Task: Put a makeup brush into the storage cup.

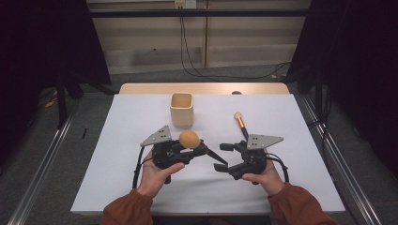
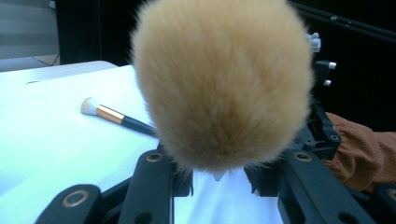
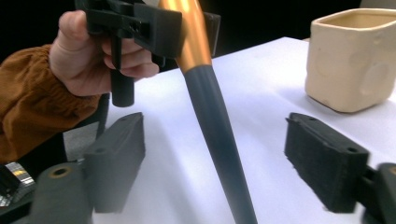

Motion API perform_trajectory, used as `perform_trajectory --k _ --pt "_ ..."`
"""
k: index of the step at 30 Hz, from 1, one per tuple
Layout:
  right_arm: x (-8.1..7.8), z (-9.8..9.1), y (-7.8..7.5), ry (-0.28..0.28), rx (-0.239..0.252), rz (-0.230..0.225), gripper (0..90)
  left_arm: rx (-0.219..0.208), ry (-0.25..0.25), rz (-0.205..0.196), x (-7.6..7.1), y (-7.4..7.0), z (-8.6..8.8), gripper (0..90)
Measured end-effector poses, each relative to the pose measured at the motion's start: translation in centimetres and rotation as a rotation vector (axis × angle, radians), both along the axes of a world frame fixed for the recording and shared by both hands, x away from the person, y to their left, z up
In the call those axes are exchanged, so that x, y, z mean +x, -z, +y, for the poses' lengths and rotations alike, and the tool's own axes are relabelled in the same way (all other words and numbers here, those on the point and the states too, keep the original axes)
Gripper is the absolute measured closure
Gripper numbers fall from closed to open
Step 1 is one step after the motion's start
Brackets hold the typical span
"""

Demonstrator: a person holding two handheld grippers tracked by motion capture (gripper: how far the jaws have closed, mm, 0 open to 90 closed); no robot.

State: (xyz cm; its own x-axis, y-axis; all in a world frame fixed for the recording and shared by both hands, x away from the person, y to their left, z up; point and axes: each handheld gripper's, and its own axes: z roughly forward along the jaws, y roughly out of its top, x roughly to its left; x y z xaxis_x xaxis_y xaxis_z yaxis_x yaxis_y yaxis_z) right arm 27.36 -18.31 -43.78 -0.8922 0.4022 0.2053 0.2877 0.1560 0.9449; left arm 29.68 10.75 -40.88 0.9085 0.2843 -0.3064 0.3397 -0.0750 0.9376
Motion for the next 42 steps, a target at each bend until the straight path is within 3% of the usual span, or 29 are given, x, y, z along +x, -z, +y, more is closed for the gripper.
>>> perform_trajectory --k 7,9,13,18,21,26,30,36,42 --pt "0.0 -0.7 -0.3 0.032 0.006 0.009 6.3 0.012 -0.02 -0.007 0.3 -0.6 0.7 66.4" --pt "0.0 -1.1 -0.4 0.065 0.004 0.006 3.1 0.009 -0.027 -0.008 0.4 -0.7 1.0 66.4" --pt "-0.1 -1.9 -0.6 0.113 -0.002 0.014 2.8 0.024 -0.046 -0.012 0.7 -0.9 1.5 66.4" --pt "-0.4 -2.6 -0.9 0.112 0.011 -0.009 2.9 0.038 -0.062 -0.017 1.2 -1.4 1.9 66.4" --pt "-0.5 -2.7 -0.8 0.174 -0.011 -0.023 4.3 0.043 -0.071 -0.024 1.4 -1.8 2.1 66.4" --pt "-1.0 -3.4 -0.6 0.206 -0.008 -0.022 3.1 0.047 -0.096 -0.028 2.0 -2.2 2.8 66.4" --pt "-1.7 -4.0 -0.5 0.287 -0.009 -0.066 2.0 0.054 -0.107 -0.027 2.4 -2.5 3.3 66.4" --pt "-2.5 -4.9 -0.1 0.33 0.004 -0.102 1.3 0.067 -0.136 -0.028 3.3 -2.6 3.8 66.4" --pt "-3.0 -5.4 0.5 0.357 -0.026 -0.127 0.2 0.083 -0.162 -0.02 4.0 -2.6 4.2 66.5"
